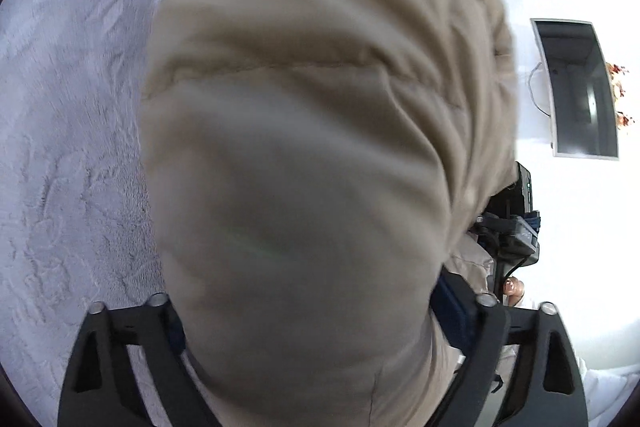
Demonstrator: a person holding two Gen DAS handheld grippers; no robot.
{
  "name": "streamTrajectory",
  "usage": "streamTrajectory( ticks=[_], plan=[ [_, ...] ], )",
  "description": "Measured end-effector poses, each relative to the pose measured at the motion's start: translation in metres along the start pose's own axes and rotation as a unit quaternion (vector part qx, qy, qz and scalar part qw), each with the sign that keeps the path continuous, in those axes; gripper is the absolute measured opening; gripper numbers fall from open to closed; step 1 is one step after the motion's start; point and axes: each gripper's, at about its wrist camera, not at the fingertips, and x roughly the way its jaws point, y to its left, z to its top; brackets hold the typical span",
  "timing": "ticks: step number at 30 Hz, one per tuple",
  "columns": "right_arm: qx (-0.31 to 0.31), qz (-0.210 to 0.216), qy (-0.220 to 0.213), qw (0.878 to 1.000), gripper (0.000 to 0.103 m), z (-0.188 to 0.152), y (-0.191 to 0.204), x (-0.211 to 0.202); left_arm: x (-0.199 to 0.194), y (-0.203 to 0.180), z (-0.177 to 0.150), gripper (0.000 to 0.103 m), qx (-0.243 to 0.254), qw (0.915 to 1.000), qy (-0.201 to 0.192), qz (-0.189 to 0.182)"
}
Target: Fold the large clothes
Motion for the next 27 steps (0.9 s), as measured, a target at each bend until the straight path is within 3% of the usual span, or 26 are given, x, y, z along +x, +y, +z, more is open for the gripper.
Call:
streamTrajectory(
  ticks=[3,5,14,20,27],
  plan=[
    [-0.013,0.010,-0.006,1.000,0.048,-0.009,0.014,-0.006,-0.014,-0.008,-0.006,0.082,0.015,0.9997,-0.011,-0.014],
    [-0.022,0.019,-0.014,0.999,0.045,-0.015,0.025,-0.010,-0.025,-0.012,-0.007,0.082,0.026,0.9992,-0.019,-0.025],
    [-0.056,0.028,-0.061,0.996,0.045,-0.042,0.095,-0.002,-0.105,0.006,-0.001,0.082,0.050,0.9959,-0.045,-0.060],
    [-0.075,0.041,-0.064,0.994,0.045,-0.031,0.142,0.053,-0.183,0.053,0.025,0.082,0.058,0.9947,-0.075,-0.039],
    [-0.082,0.047,-0.033,0.995,0.045,0.007,0.165,0.145,-0.258,0.139,0.098,0.082,0.030,0.9930,-0.115,0.002]
  ],
)
